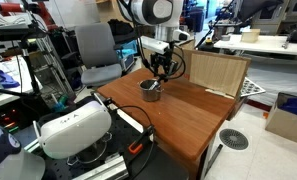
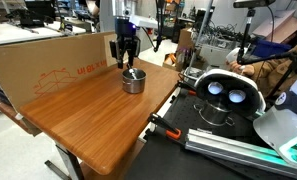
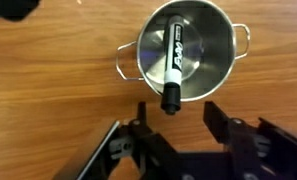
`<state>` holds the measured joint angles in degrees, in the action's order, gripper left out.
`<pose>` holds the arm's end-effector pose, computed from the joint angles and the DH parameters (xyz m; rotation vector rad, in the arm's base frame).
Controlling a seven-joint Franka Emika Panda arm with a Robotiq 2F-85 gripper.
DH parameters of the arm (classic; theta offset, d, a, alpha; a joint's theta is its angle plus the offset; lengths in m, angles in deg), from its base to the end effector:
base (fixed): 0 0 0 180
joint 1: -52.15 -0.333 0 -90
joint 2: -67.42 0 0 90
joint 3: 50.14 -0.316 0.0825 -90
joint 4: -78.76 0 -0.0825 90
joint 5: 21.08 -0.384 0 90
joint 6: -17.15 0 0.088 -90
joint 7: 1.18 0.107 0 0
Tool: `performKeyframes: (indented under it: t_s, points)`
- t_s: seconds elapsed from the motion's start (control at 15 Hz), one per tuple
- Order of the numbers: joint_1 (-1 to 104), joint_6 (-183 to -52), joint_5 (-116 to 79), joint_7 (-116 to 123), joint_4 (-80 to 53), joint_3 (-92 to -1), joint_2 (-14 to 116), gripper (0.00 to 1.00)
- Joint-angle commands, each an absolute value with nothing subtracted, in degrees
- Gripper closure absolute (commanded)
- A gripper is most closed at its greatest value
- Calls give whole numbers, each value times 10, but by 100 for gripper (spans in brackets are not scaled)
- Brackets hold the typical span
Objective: Pick up the pen from the silver pot and put it on the table.
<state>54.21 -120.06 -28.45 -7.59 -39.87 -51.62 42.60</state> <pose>0.5784 -0.0049 0.2100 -3.0380 -0.0011 0.1569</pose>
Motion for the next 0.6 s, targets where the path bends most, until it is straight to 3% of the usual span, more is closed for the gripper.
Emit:
performKeyframes:
  t_s: [0.0, 0.2, 0.33, 0.53]
  points:
    - [542, -1187, -283, -70, -383, -518, 416, 65]
    - [545, -1176, -287, -76, -380, -521, 417, 88]
    - [546, -1175, -287, -78, -382, -521, 422, 99]
    - [548, -1167, -291, -82, -381, -523, 424, 95]
